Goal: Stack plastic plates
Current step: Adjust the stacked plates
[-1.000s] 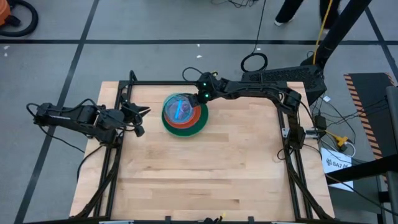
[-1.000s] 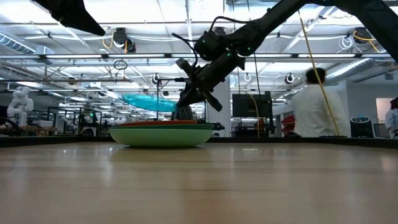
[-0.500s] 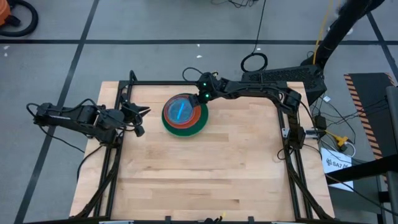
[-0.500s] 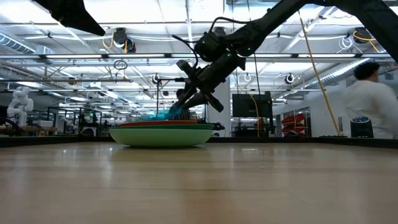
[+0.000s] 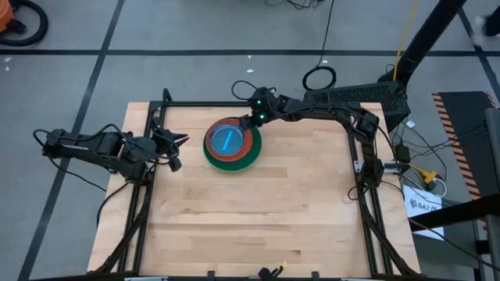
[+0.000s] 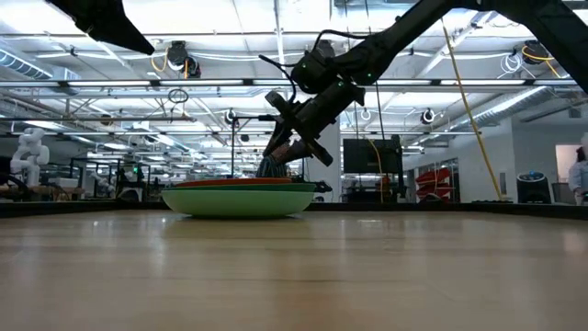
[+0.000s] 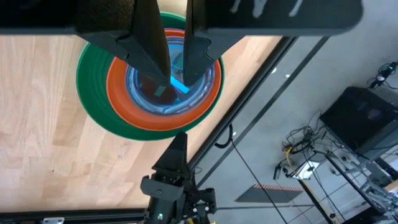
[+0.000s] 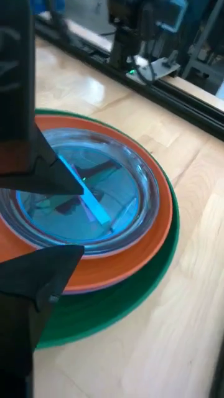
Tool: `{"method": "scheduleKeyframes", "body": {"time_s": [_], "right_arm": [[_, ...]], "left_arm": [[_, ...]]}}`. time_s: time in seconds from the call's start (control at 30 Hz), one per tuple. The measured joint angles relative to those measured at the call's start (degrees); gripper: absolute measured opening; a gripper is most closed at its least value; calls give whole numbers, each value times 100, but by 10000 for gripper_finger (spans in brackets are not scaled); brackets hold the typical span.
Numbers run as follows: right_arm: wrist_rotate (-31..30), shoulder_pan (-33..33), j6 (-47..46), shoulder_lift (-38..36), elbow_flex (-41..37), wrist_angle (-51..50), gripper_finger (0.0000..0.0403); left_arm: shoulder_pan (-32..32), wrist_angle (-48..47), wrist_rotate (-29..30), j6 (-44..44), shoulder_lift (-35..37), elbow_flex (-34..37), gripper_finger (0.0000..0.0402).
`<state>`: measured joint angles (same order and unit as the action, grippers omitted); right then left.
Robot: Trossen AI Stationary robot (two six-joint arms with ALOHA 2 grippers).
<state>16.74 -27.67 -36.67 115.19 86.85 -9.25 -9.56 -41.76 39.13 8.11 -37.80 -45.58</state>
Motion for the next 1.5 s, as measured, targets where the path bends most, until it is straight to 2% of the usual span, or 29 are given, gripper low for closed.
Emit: {"method": "scheduleKeyframes", "body": {"time_s": [0.13,0.27,0.5,0.67,0.8,0.97,1.17,1.27,1.5], "right_arm": [[137,48,1040,-103,-2,77,135],[-18,526,2143,-326,-78,367,127],[-22,1306,3043,-999,-1139,1362,119],[-24,1569,3242,-1838,-2498,2335,118],[-32,1593,3301,-2819,-3759,3250,118],[-43,1590,3353,-3978,-5038,3573,118],[-353,1658,3324,-5140,-6002,3737,118],[-545,1707,3279,-5586,-6368,3842,118],[-670,1767,3283,-6125,-6876,3897,118]], "left_arm": [[-4,-15,0,-3,0,3,53],[-152,29,9,-39,4,134,53],[-592,498,6,-248,367,460,53],[-796,1026,6,-338,715,764,53],[-888,1390,7,-281,951,1087,53],[-922,1918,4,-124,1213,1581,53],[-920,2777,2,102,1427,2184,53],[-853,3083,159,586,1370,2385,53],[-457,3499,286,1653,459,2581,53]]}}
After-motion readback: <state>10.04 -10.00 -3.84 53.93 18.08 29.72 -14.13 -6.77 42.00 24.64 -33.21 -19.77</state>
